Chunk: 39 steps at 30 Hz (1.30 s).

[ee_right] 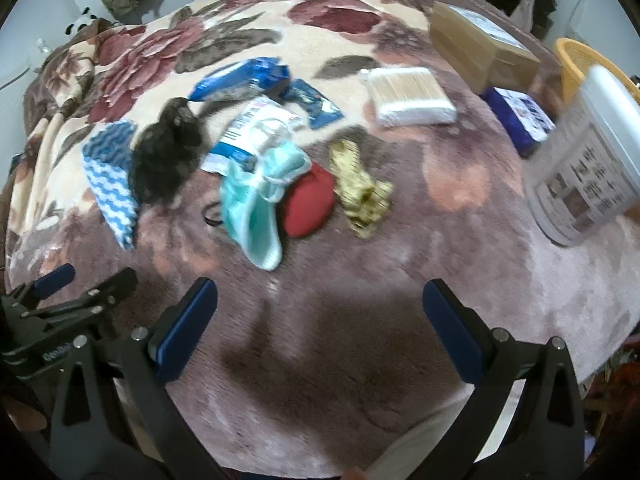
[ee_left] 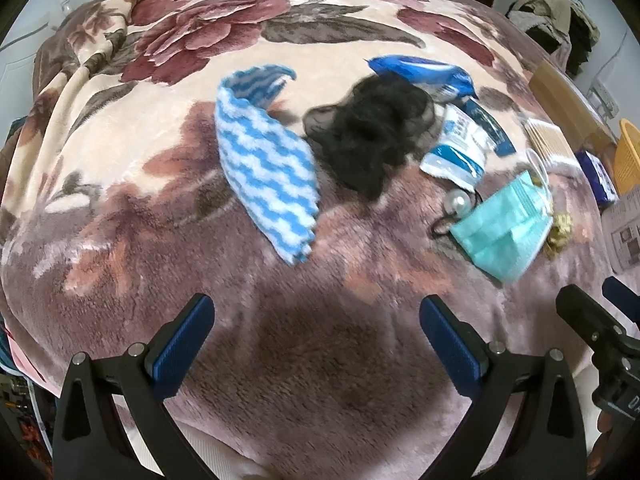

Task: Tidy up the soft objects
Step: 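Grasp the blue striped cloth with the left tool while the right tool grasps the face mask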

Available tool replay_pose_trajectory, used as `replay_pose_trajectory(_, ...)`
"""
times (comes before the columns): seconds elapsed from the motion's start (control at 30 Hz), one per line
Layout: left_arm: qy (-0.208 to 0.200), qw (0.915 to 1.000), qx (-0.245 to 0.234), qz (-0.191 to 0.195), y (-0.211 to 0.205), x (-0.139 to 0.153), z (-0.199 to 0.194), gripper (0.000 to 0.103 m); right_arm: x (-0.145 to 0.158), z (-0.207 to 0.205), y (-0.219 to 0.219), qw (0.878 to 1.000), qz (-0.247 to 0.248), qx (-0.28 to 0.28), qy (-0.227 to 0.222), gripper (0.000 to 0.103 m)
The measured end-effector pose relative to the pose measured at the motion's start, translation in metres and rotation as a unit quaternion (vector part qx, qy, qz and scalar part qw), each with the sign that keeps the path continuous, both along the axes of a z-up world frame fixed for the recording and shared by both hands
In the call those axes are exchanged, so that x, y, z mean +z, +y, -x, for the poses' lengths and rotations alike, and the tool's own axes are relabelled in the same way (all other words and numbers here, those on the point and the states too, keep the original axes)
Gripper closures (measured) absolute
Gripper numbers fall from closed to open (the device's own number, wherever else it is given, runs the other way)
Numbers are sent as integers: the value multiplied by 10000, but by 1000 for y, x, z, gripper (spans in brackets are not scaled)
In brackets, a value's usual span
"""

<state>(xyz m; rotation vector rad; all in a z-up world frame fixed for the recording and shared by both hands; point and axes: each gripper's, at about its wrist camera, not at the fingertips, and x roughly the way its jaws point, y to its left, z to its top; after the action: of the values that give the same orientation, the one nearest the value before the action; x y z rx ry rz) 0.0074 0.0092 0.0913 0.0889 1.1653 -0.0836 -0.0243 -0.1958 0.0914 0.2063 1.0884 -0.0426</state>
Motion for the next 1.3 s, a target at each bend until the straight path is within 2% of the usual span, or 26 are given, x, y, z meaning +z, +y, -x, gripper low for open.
replay_pose_trajectory(0.13, -127, 9999, 93, -5, 12, 7, -13, 0, 5, -20, 18, 9995, -203, 213, -96, 0)
replay_pose_trajectory(0.3, -262, 9994, 229, 10, 35, 14, -35, 0, -6, -48, 32, 9993, -336, 113, -109, 3)
replay_pose_trajectory(0.43, -283, 9984, 432, 248, 58, 13, -57, 2, -23, -63, 31, 9993, -343, -70, 94, 32)
replay_pose_trajectory(0.5, -284, 9976, 498, 387, 63, 11, -66, 2, -31, -67, 28, 9987, -472, -100, 154, 51)
replay_pose_trajectory(0.53, -278, 9973, 534, 425, 65, 8, -73, 4, -32, -67, 26, 9985, -527, -73, 148, 69)
replay_pose_trajectory(0.57, -274, 9971, 550, 454, 67, 5, -78, 6, -33, -66, 25, 9982, -580, -47, 136, 79)
replay_pose_trajectory(0.63, -210, 9964, 563, 603, 69, -3, -88, 15, -30, -60, 21, 9977, -683, -42, 5, 84)
replay_pose_trajectory(0.67, -177, 9958, 556, 711, 69, -6, -91, 17, -28, -57, 20, 9975, -699, -32, -50, 86)
replay_pose_trajectory(0.7, -142, 9949, 552, 827, 70, -10, -94, 27, -26, -54, 18, 9973, -730, -29, -108, 86)
replay_pose_trajectory(0.73, -104, 9939, 557, 948, 70, -14, -98, 56, -23, -51, 17, 9968, -782, -24, -165, 86)
replay_pose_trajectory(0.8, 83, 9911, 574, 1195, 70, -23, -102, 92, -17, -46, 14, 9961, -844, -14, -242, 86)
replay_pose_trajectory(0.83, 109, 9891, 603, 1336, 70, -25, -101, 92, -15, -44, 13, 9959, -862, 0, -274, 86)
replay_pose_trajectory(0.9, -2, 9885, 620, 1381, 69, -21, -96, 93, -11, -42, 10, 9956, -878, 12, -316, 86)
replay_pose_trajectory(1.13, -461, 9909, 486, 1172, 62, 15, -58, 94, 2, -34, 3, 9944, -944, -13, -484, 86)
replay_pose_trajectory(1.3, -654, 9927, 88, 1007, 43, 38, -33, 94, 14, -29, 2, 9940, -929, -3, -573, 86)
